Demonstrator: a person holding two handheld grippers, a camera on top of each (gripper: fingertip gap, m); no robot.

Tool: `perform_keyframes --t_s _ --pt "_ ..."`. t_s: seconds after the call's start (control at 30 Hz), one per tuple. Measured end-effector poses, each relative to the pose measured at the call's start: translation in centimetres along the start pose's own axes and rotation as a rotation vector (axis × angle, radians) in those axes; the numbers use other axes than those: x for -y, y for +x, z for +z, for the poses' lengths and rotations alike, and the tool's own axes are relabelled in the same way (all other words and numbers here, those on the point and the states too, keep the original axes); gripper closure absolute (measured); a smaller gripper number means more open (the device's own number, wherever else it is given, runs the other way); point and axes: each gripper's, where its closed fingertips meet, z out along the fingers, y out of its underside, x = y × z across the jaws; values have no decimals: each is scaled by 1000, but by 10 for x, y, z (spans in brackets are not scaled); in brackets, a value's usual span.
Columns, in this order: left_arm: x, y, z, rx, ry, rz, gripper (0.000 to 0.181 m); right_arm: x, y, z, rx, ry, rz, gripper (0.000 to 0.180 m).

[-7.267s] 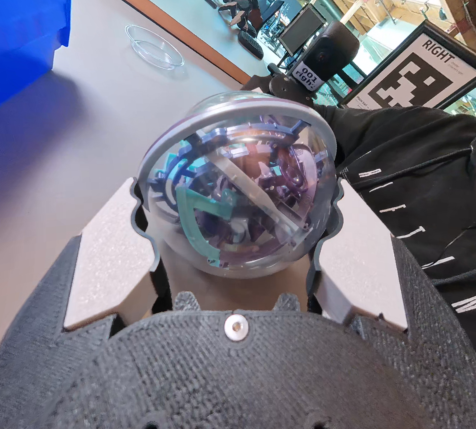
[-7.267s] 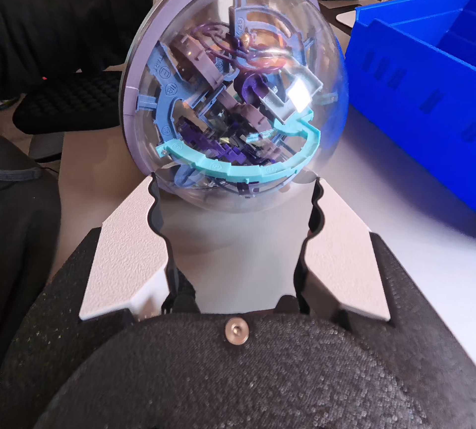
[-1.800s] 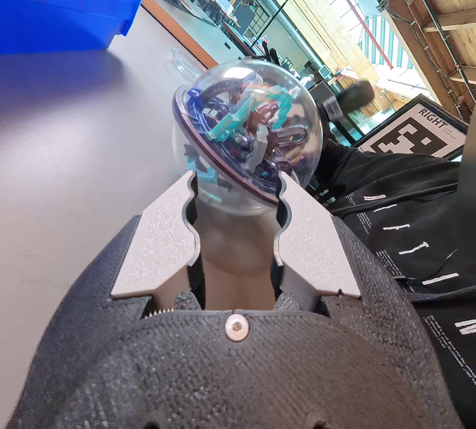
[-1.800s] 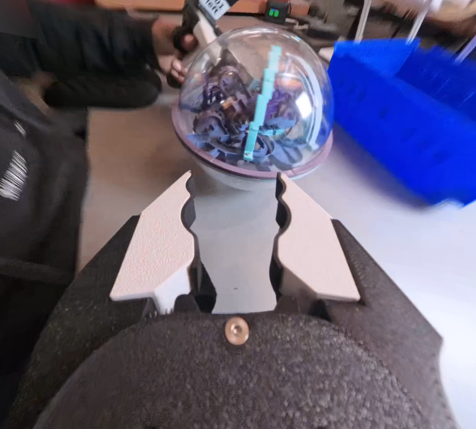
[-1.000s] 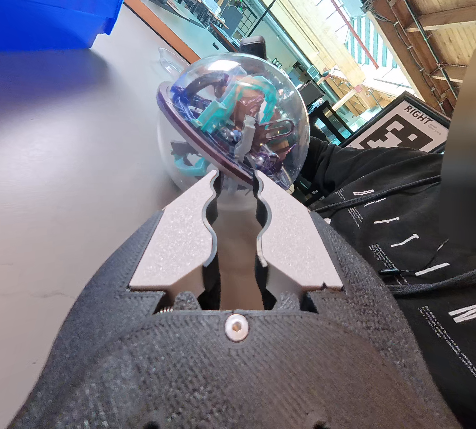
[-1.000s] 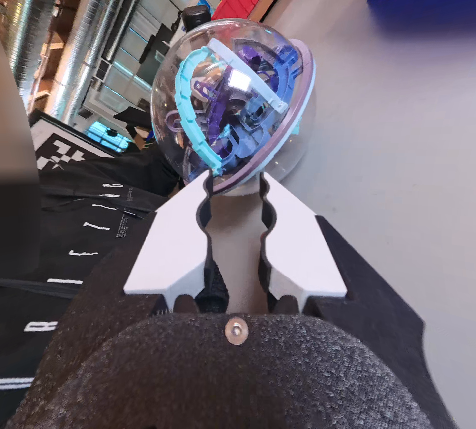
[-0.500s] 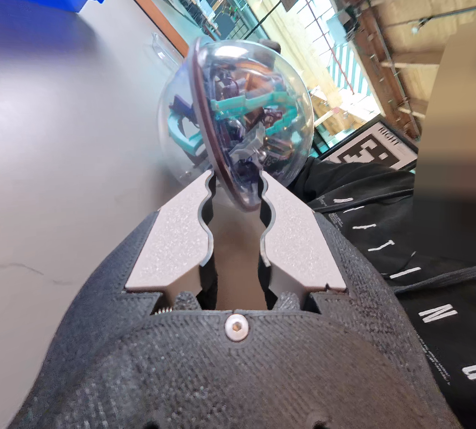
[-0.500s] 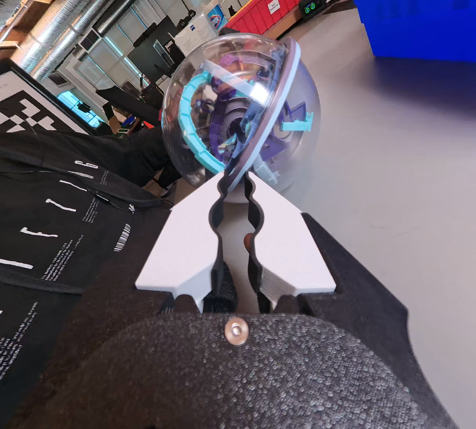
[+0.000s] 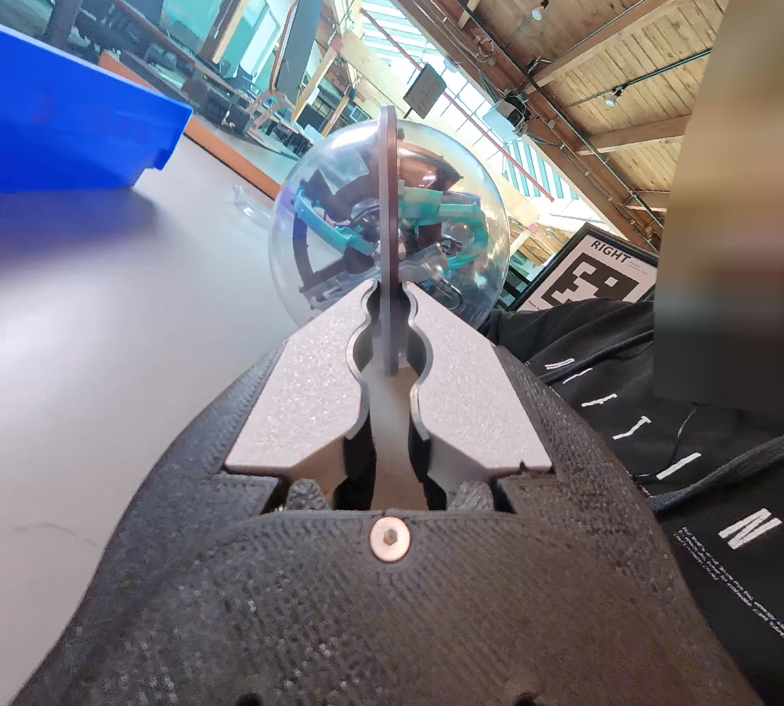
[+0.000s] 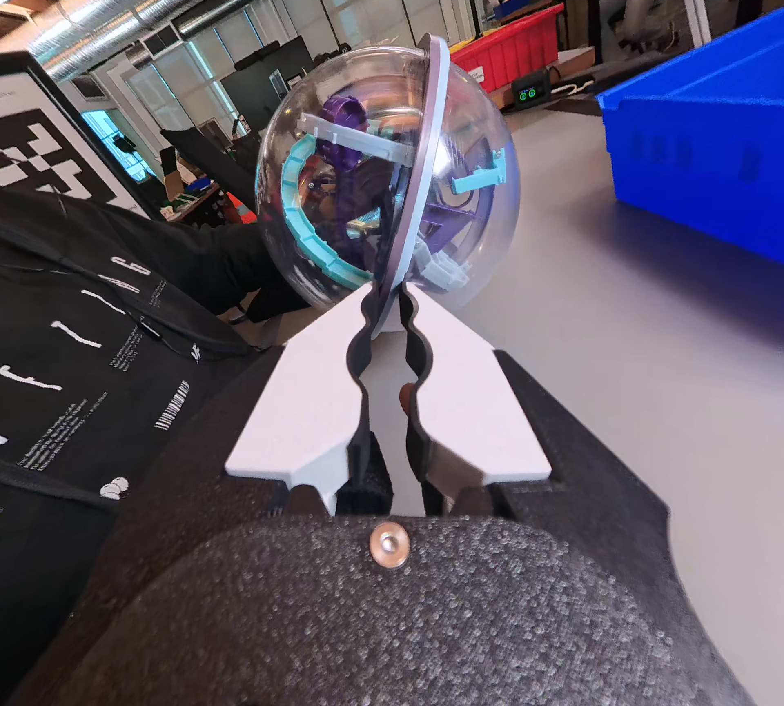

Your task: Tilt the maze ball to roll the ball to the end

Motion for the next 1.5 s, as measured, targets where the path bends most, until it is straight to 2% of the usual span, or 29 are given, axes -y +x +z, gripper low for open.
perform_keyframes --t_s 0.23,0.47,0.67,0.87,1.07,1.5 --pt "18 18 -6 -17 40 200 174 19 -5 9 -13 -42 -208 173" --pt "28 32 -12 -46 88 291 174 26 -8 17 -11 -94 -358 173" --pt "38 43 -12 -67 124 342 173 24 -9 21 -17 -124 -419 173" --pt "51 54 -9 -61 117 414 173 39 -14 20 -1 -90 -439 173" --pt "73 73 0 -81 112 512 173 76 -24 14 -1 -60 -525 173" --pt "148 136 27 -147 142 734 173 169 -59 1 -24 13 -731 173"
